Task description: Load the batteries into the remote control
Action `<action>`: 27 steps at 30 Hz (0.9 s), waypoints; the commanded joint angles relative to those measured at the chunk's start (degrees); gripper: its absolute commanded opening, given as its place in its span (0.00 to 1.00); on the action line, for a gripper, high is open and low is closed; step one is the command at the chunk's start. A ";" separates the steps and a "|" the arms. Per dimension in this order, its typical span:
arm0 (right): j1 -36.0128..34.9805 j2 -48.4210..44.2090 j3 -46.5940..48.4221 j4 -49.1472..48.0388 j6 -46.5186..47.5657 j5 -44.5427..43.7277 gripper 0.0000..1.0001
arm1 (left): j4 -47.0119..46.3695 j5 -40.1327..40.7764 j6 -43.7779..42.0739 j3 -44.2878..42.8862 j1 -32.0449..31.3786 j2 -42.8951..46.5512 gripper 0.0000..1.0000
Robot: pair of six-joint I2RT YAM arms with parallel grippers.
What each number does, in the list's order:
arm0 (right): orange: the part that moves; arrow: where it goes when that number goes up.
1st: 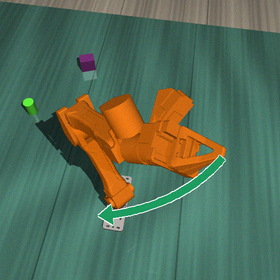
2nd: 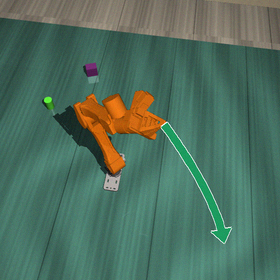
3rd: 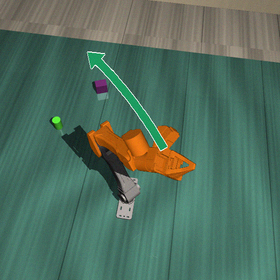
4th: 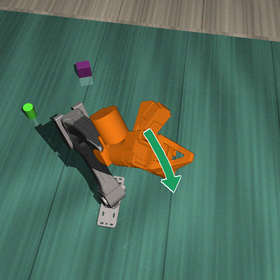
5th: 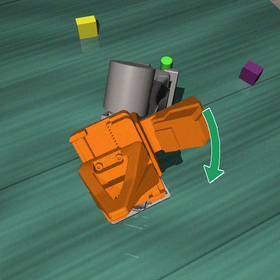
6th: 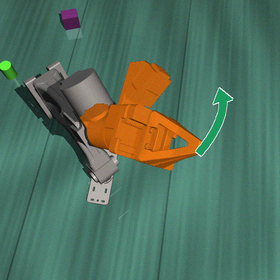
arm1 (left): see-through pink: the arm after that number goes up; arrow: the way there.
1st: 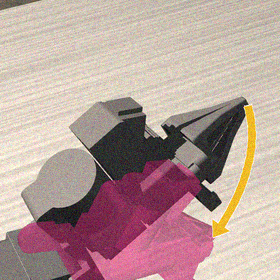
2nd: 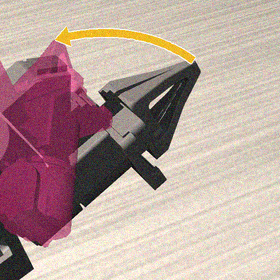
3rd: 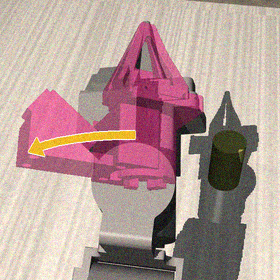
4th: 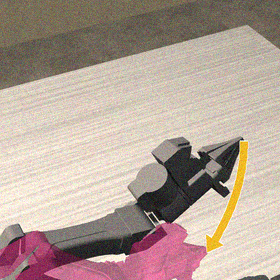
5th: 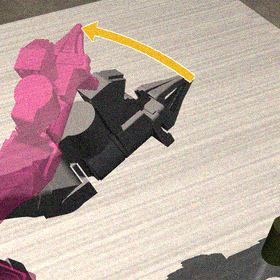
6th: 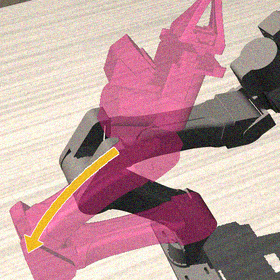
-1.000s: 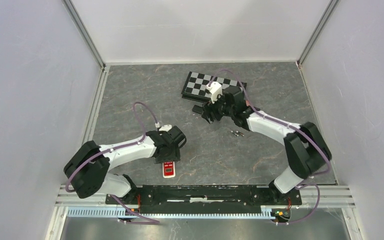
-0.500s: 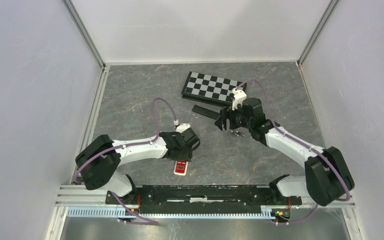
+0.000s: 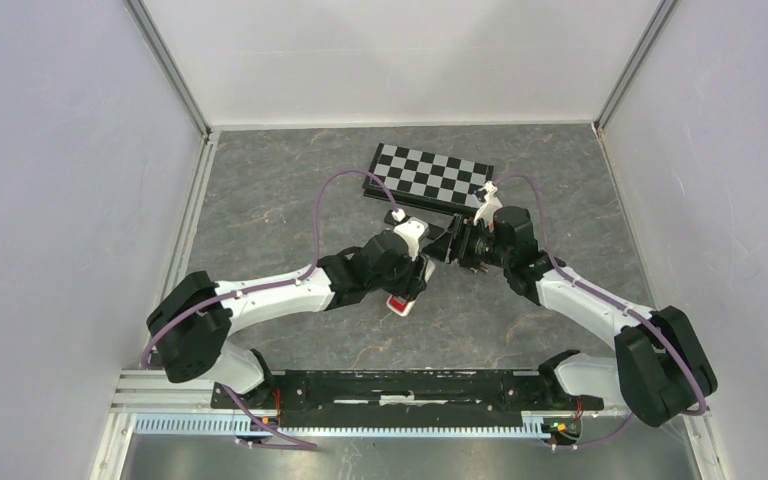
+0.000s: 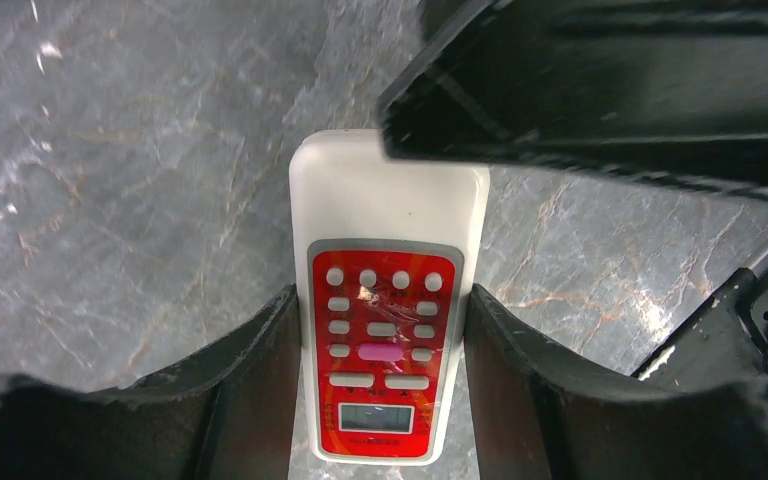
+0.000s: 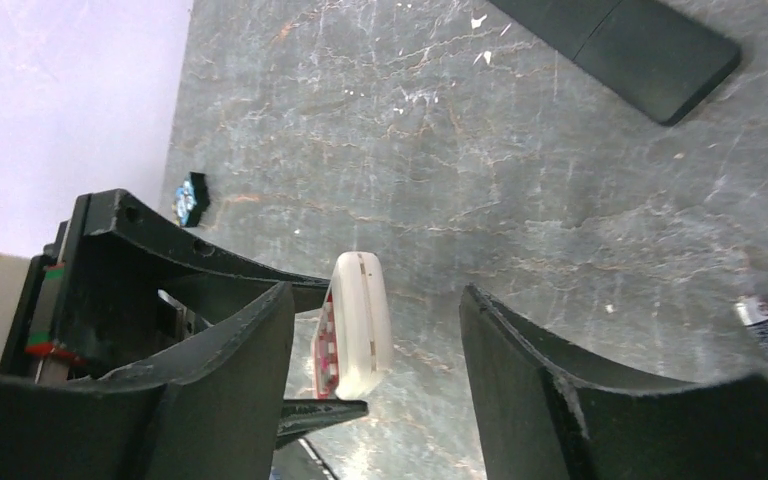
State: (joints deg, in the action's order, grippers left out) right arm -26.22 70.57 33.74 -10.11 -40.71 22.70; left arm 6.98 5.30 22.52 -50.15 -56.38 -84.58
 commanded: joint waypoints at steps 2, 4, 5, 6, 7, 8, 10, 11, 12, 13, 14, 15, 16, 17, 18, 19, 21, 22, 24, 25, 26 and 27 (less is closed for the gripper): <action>-0.06 2.69 0.10 -4.59 -7.68 4.09 0.61 | -6.27 -0.19 -8.30 -2.41 -0.22 1.23 0.31; -0.32 3.28 0.28 -3.63 -7.80 4.50 0.59 | -6.78 0.40 -8.83 -2.50 -0.22 1.20 0.31; -0.39 3.54 0.15 -3.58 -7.89 4.98 0.58 | -6.81 0.48 -9.17 -2.41 -0.22 1.25 0.31; -0.39 3.82 0.10 -3.45 -8.01 5.37 0.57 | -6.81 0.41 -9.45 -2.45 -0.22 1.26 0.31; -0.54 4.09 0.10 -3.27 -8.27 5.52 0.54 | -8.46 0.39 -9.83 -2.49 -0.17 1.37 0.31; -0.55 4.28 0.02 -3.53 -8.55 5.75 0.53 | -8.77 0.32 -10.16 -2.50 -0.19 1.39 0.31; -0.67 4.81 0.11 -3.88 -9.13 6.25 0.45 | -9.18 0.03 -10.95 -2.58 -0.20 1.41 0.31; -0.74 5.04 0.04 -4.45 -9.97 6.77 0.42 | -9.26 -0.06 -11.29 -2.74 -0.22 1.34 0.32; -0.83 5.39 0.01 -5.52 -10.99 7.41 0.37 | -9.27 -0.07 -11.72 -2.86 -0.22 1.14 0.32; -0.97 5.69 0.09 -6.15 -11.74 8.00 0.34 | -9.27 0.05 -12.11 -2.98 -0.22 1.04 0.33; -1.07 5.93 0.27 -6.48 -12.51 8.20 0.28 | -9.14 0.21 -12.42 -3.10 -0.22 1.01 0.34; -1.07 5.98 0.44 -6.82 -13.16 8.03 0.22 | -9.04 0.29 -12.87 -3.19 -0.22 0.93 0.36; -1.12 5.75 0.52 -6.78 -13.61 7.62 0.19 | -8.88 0.72 -13.17 -3.33 -0.22 1.02 0.39; -1.12 5.43 0.56 -6.80 -14.19 6.89 0.15 | -8.62 1.27 -13.52 -3.37 -0.22 1.12 0.44; -1.06 4.97 0.50 -6.72 -14.87 5.75 0.12 | -8.57 1.98 -13.87 -3.34 -0.22 1.29 0.56; -1.07 4.42 0.37 -6.73 -15.88 4.82 0.10 | -8.58 2.94 -14.25 -3.21 -0.22 1.65 0.69; -1.12 3.50 0.25 -6.46 -18.29 2.30 0.08 | -8.78 5.08 -15.21 -2.63 -0.22 2.52 0.90; -1.10 2.84 0.04 -6.18 -19.89 0.88 0.08 | -9.08 6.05 -16.12 -2.22 -0.22 3.21 0.97; -1.11 1.64 -0.57 -5.98 -23.56 -2.45 0.07 | -9.56 6.62 -19.17 -1.20 -0.22 4.51 1.00; -1.06 1.19 -0.56 -5.85 -24.95 -4.08 0.07 | -9.66 6.57 -20.74 -0.73 -0.22 5.08 1.00; -1.11 0.93 0.00 -4.75 -26.38 -5.40 0.06 | -9.71 6.72 -22.35 -0.31 -0.22 5.73 1.00; -1.12 0.76 0.61 -3.40 -27.55 -6.71 0.06 | -10.10 6.82 -25.59 0.38 -0.22 6.33 1.00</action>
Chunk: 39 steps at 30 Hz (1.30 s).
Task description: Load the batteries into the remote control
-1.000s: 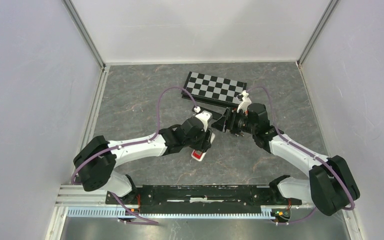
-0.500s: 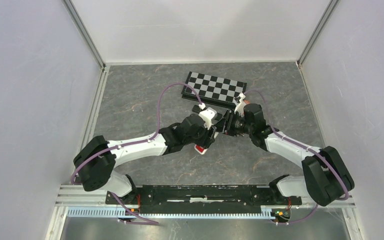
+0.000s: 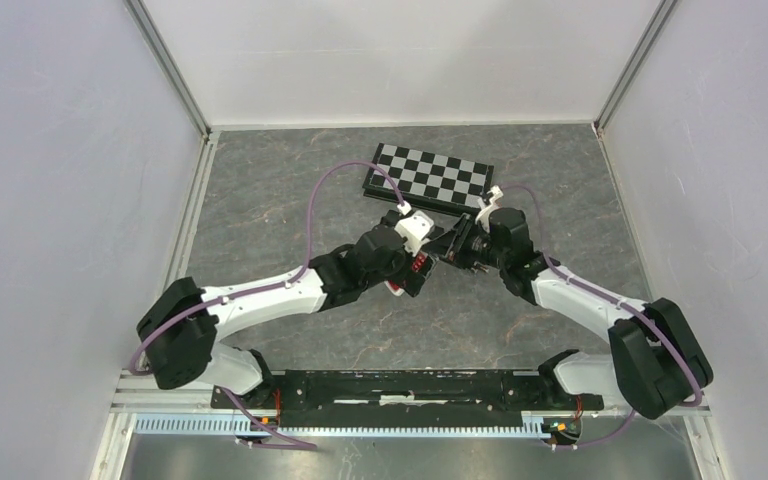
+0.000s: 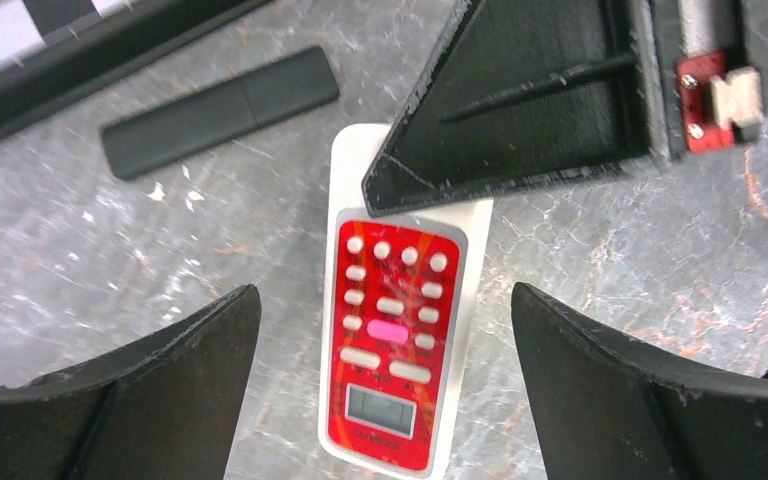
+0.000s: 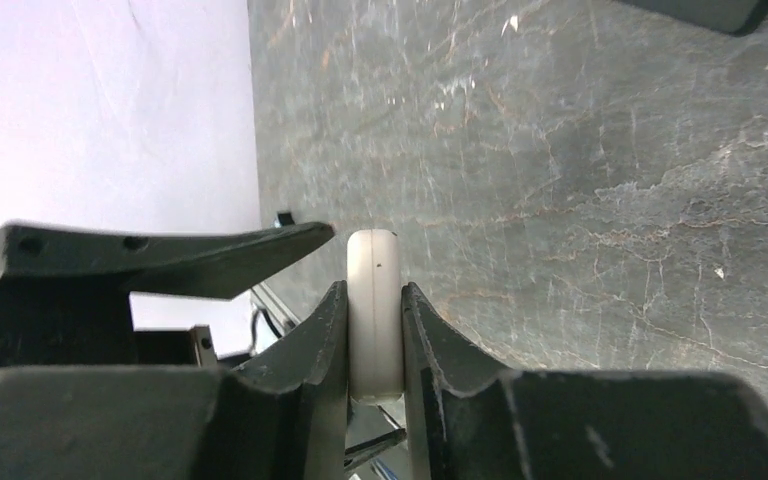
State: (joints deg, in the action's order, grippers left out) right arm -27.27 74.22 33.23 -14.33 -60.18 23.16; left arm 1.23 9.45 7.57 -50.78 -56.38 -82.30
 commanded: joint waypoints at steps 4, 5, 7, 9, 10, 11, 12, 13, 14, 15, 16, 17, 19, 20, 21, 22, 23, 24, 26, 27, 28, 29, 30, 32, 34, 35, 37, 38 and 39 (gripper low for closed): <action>0.17 -2.61 4.61 3.76 -12.85 -8.49 0.03 | -11.13 -2.22 -24.03 7.02 -0.31 6.81 1.00; 0.22 -2.23 5.66 4.68 -13.43 -8.25 0.01 | -13.87 -2.53 -26.32 8.93 -0.30 7.35 1.00; 0.24 -1.74 7.99 6.63 -14.27 -7.76 0.00 | -17.88 -2.05 -30.69 11.50 -0.31 8.00 1.00; 0.31 -1.49 9.39 7.50 -15.13 -7.36 0.00 | -20.03 -0.22 -33.61 12.54 -0.31 7.51 0.97; 0.28 -1.54 9.73 7.50 -15.58 -7.26 0.00 | -20.17 0.39 -34.95 12.69 -0.30 7.10 0.96; 0.28 -1.57 9.98 7.47 -16.02 -7.10 0.00 | -19.89 0.59 -36.64 12.72 -0.31 6.65 0.92; 0.28 -1.65 10.13 7.56 -16.39 -6.90 0.00 | -20.40 1.54 -37.91 12.88 -0.31 6.22 0.88; 0.37 -1.64 10.26 7.56 -16.69 -6.58 0.00 | -21.74 3.10 -39.27 13.22 -0.31 5.70 0.84; 0.37 -1.66 10.34 7.63 -16.75 -6.28 0.00 | -23.49 5.02 -40.35 13.68 -0.40 5.39 0.79; 0.37 -1.64 10.40 7.80 -16.87 -5.97 0.00 | -25.51 6.20 -41.55 14.29 -0.39 5.19 0.75; 0.50 -1.54 10.28 7.98 -17.05 -5.66 0.00 | -27.58 7.41 -43.07 14.88 -0.38 5.16 0.70; 0.46 -1.54 10.27 8.16 -17.09 -5.34 0.00 | -29.92 8.31 -44.20 15.54 -0.48 5.28 0.69; 0.49 -1.31 10.10 8.20 -17.38 -4.76 0.00 | -33.35 9.00 -46.45 16.56 -0.85 5.50 0.68; 0.48 -1.24 10.10 8.11 -17.57 -4.43 0.00 | -34.18 8.86 -47.31 16.93 -1.22 5.46 0.67; 0.41 -1.17 10.10 7.93 -17.68 -4.17 0.00 | -35.24 8.97 -48.36 17.36 -1.55 5.33 0.64; 0.46 -1.17 10.14 7.85 -17.76 -4.03 0.01 | -36.58 9.40 -49.09 17.84 -1.81 4.93 0.61; 0.42 -1.26 10.10 7.61 -17.78 -4.00 0.03 | -37.81 10.09 -49.80 18.28 -2.16 4.50 0.53; 0.52 -1.24 10.18 7.45 -17.78 -4.06 0.05 | -39.07 10.73 -50.16 18.72 -2.39 4.08 0.43; 0.61 -1.16 10.18 7.10 -17.68 -3.78 0.13 | -39.39 10.98 -50.15 18.61 -2.75 3.81 0.26; 0.66 -1.09 10.11 6.92 -17.44 -3.66 0.22 | -38.23 10.88 -49.63 18.11 -2.74 3.69 0.19; 0.79 -1.15 10.10 6.86 -16.76 -3.70 0.34 | -36.69 10.58 -48.58 17.43 -2.77 3.68 0.13; 0.87 -1.27 9.95 6.57 -15.61 -3.76 0.43 | -35.40 10.23 -47.30 16.67 -2.77 3.73 0.10; 1.16 -1.71 9.44 5.06 -13.67 -3.79 0.49 | -33.82 9.68 -46.10 15.87 -2.71 3.73 0.08; 1.85 -3.27 8.45 3.12 -7.92 -5.28 0.62 | -30.82 8.50 -43.29 14.77 -2.65 3.81 0.05; 2.67 -5.90 6.36 1.87 -4.11 -6.97 0.74 | -26.90 6.33 -38.95 13.43 -2.60 4.01 0.03; 3.27 -7.98 4.58 -0.61 -2.08 -7.60 0.79 | -24.86 5.28 -35.83 12.80 -2.39 4.25 0.02; 4.41 -11.29 1.97 -5.54 3.30 -7.58 0.85 | -20.85 1.52 -30.25 11.40 -1.74 5.05 0.02; 4.96 -12.35 1.47 -7.14 7.18 -6.84 0.87 | -19.70 -0.42 -26.85 10.98 -1.30 5.55 0.02; 5.57 -13.26 1.52 -8.26 10.59 -4.90 0.89 | -18.86 -1.96 -23.69 10.70 -0.49 6.09 0.03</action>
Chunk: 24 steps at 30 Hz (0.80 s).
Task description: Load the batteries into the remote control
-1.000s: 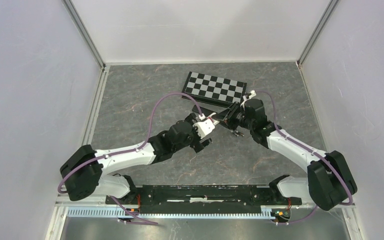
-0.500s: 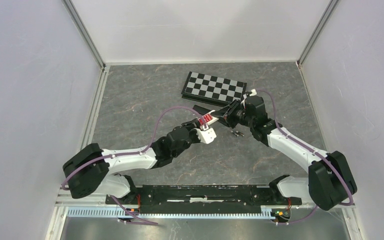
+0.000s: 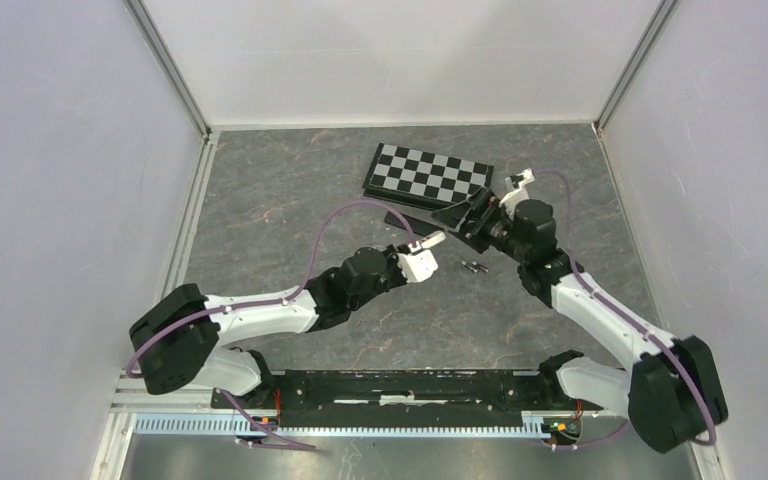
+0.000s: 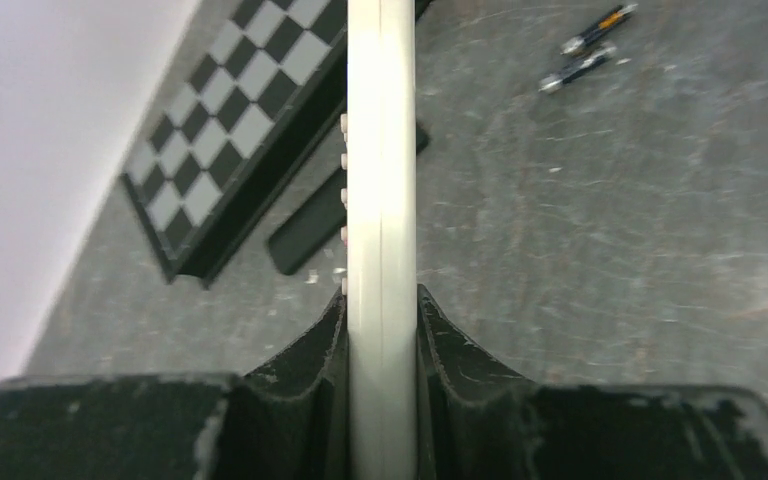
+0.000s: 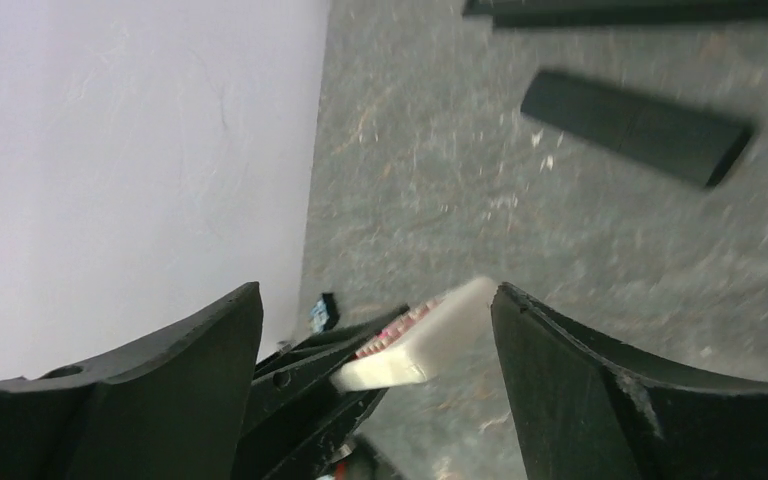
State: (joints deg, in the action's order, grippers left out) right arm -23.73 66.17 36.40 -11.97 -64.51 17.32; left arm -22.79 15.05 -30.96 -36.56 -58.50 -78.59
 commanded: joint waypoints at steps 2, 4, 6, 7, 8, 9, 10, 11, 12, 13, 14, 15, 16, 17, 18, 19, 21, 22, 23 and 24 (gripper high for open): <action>2.77 -6.89 -1.43 -11.21 22.19 3.71 0.90 | 7.15 -11.99 21.05 -3.94 3.65 4.06 0.05; 4.18 -8.53 -2.23 -13.02 27.99 7.25 0.91 | 9.86 -17.19 28.21 -4.91 6.08 5.77 0.07; 5.60 -9.42 -1.94 -16.13 33.58 14.71 0.92 | 13.69 -23.29 34.28 -6.43 8.95 7.35 0.07; 5.68 -9.30 -1.13 -16.49 36.03 18.10 0.92 | 14.98 -26.59 36.01 -7.09 10.75 8.19 0.07; 5.60 -8.79 -0.29 -16.95 38.52 22.83 0.93 | 16.06 -31.13 37.61 -7.46 12.38 8.87 0.07; 5.64 -8.15 0.42 -17.33 39.88 26.42 0.93 | 16.48 -34.90 38.55 -7.57 13.77 9.82 0.07; 5.66 -7.02 1.23 -17.80 40.63 30.78 0.93 | 16.86 -38.88 39.30 -7.57 15.19 10.51 0.07; 5.63 -6.07 1.65 -18.47 40.78 34.40 0.93 | 16.98 -42.57 39.63 -7.48 16.17 11.47 0.07; 5.62 -5.09 1.96 -19.45 40.64 37.93 0.93 | 17.14 -45.07 39.58 -7.46 17.07 12.14 0.07; 5.63 -4.41 2.08 -20.11 40.77 40.75 0.93 | 17.45 -46.99 39.57 -7.39 17.53 13.12 0.07; 5.63 -3.77 2.26 -20.64 40.85 43.03 0.93 | 17.64 -48.26 39.57 -7.49 18.00 13.93 0.07; 5.63 -3.56 2.27 -20.65 41.23 44.01 0.93 | 17.73 -50.19 39.50 -7.49 18.35 14.78 0.07; 5.62 -3.46 2.27 -20.79 41.97 44.91 0.93 | 17.78 -52.03 39.33 -7.48 18.54 15.62 0.07; 5.66 -3.33 2.36 -21.32 42.15 45.57 0.93 | 17.84 -54.00 39.23 -7.48 18.83 16.21 0.07; 5.64 -3.31 2.40 -21.78 42.08 45.50 0.93 | 18.43 -55.78 39.02 -7.76 18.94 16.73 0.07; 5.53 -3.06 2.76 -22.27 41.96 45.90 0.92 | 19.62 -57.02 38.52 -8.40 19.08 17.07 0.07; 5.29 -2.39 3.28 -23.17 41.40 46.73 0.90 | 22.33 -59.55 37.21 -9.60 19.13 17.22 0.06; 5.20 -2.05 3.58 -23.19 41.27 47.04 0.88 | 24.22 -60.88 36.59 -10.20 19.20 17.13 0.06; 4.90 -1.71 3.83 -23.46 41.02 47.45 0.86 | 25.30 -61.82 36.34 -10.80 19.20 17.02 0.05; 4.39 -1.36 4.02 -24.02 40.64 47.99 0.83 | 25.62 -63.03 36.37 -11.18 19.21 16.95 0.05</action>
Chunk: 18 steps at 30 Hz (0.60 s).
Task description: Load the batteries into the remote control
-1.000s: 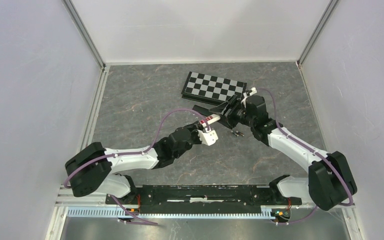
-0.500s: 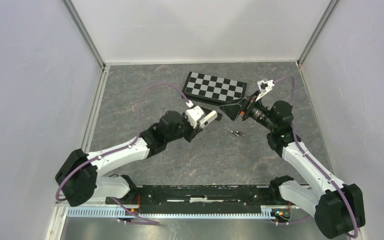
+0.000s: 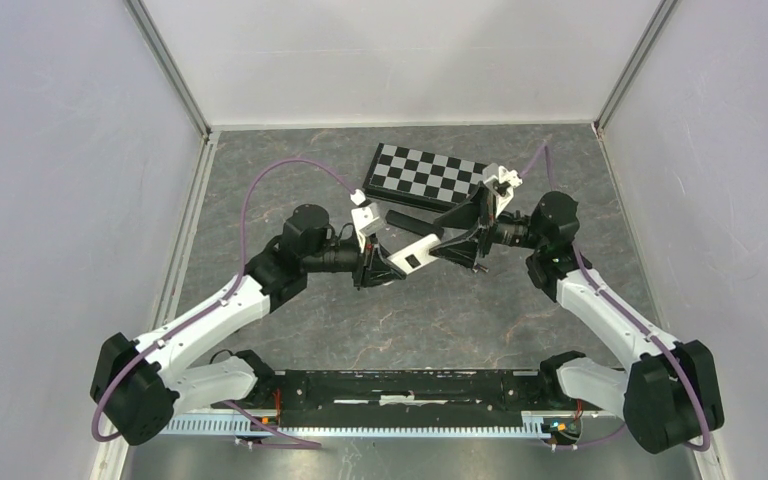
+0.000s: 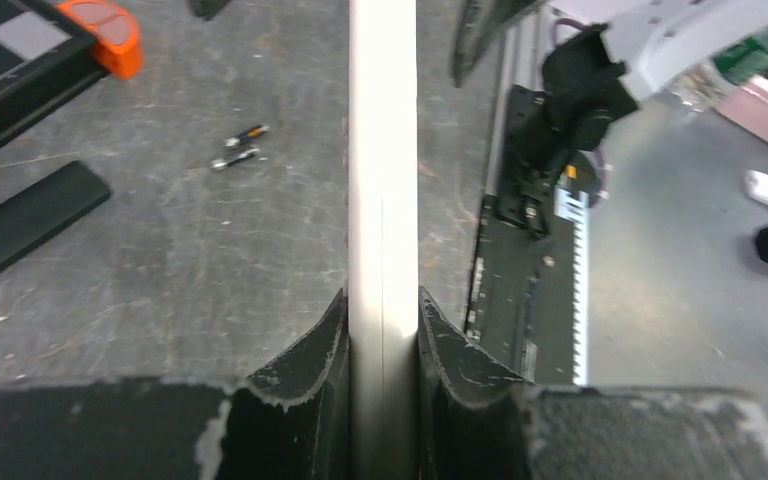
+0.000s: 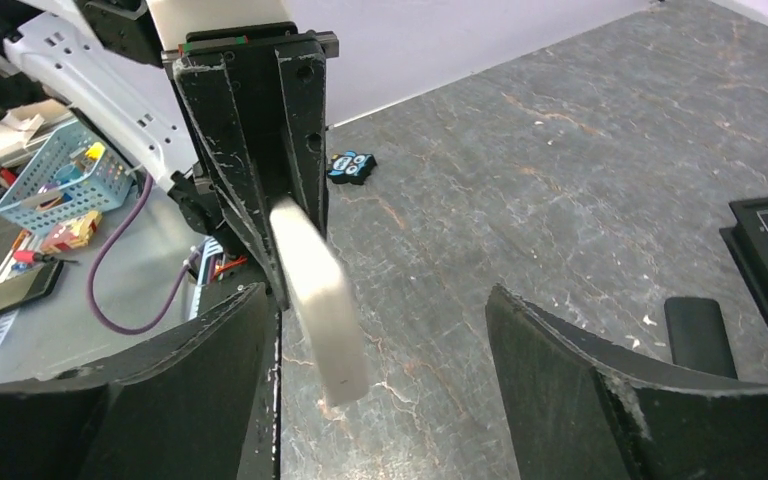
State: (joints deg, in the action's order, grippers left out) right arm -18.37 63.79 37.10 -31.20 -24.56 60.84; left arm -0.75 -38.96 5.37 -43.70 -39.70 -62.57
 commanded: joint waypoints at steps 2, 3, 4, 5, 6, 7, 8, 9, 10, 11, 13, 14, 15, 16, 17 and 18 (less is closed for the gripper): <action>-2.31 1.55 3.80 -5.09 0.43 5.80 0.78 | 3.58 -10.82 0.24 -4.53 0.42 0.84 0.05; -3.00 1.77 4.00 -5.05 0.44 6.39 0.75 | 3.44 -11.45 0.34 -4.78 0.42 0.94 0.05; -3.69 2.03 4.24 -4.72 0.48 6.63 0.72 | 3.40 -12.25 0.35 -5.09 0.41 0.90 0.04; -4.04 2.29 4.41 -4.45 0.43 7.06 0.68 | 3.74 -12.86 0.20 -5.38 0.42 0.94 0.04; -4.37 2.48 4.61 -4.20 0.31 7.62 0.65 | 4.10 -12.97 0.09 -5.72 0.42 1.04 0.04; -4.42 2.57 4.80 -3.92 0.17 8.07 0.60 | 4.45 -13.14 -0.07 -5.85 0.49 1.13 0.04; -4.47 2.66 4.97 -3.92 -0.37 8.24 0.55 | 4.89 -13.51 -0.46 -5.96 0.50 1.25 0.04; -4.48 2.71 5.12 -4.08 -0.97 8.48 0.49 | 5.48 -13.85 -0.72 -6.12 0.50 1.43 0.04; -4.57 2.66 5.24 -4.57 -1.76 8.71 0.43 | 6.01 -13.94 -1.04 -6.29 0.59 1.53 0.05; -4.55 2.69 5.26 -5.71 -3.47 8.96 0.34 | 6.20 -13.95 -1.06 -6.31 0.62 1.74 0.08; -4.63 2.78 4.47 -13.05 -10.38 9.85 0.21 | 5.67 -13.68 -0.05 -6.22 0.80 2.30 0.14; -4.79 2.88 3.61 -20.39 -15.26 10.14 0.16 | 4.87 -13.73 1.05 -6.18 0.94 2.64 0.22; -4.99 3.15 2.59 -27.75 -22.10 10.26 0.12 | 3.46 -13.37 2.29 -5.98 1.03 3.08 0.29; -5.16 3.62 1.78 -37.43 -30.18 10.22 0.07 | 2.07 -12.62 3.29 -5.75 1.03 3.64 0.34; -5.50 4.51 1.33 -47.64 -38.36 9.97 0.04 | 1.00 -11.68 4.52 -5.54 1.03 4.00 0.42; -5.64 5.61 1.43 -55.55 -44.97 9.45 0.01 | -1.01 -10.99 6.05 -5.36 0.99 4.30 0.48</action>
State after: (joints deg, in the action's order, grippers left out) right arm -23.44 67.77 38.79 -49.71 -41.91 70.50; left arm 3.84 -49.67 6.33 -47.44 -38.74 -60.64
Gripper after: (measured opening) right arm 0.189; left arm 0.388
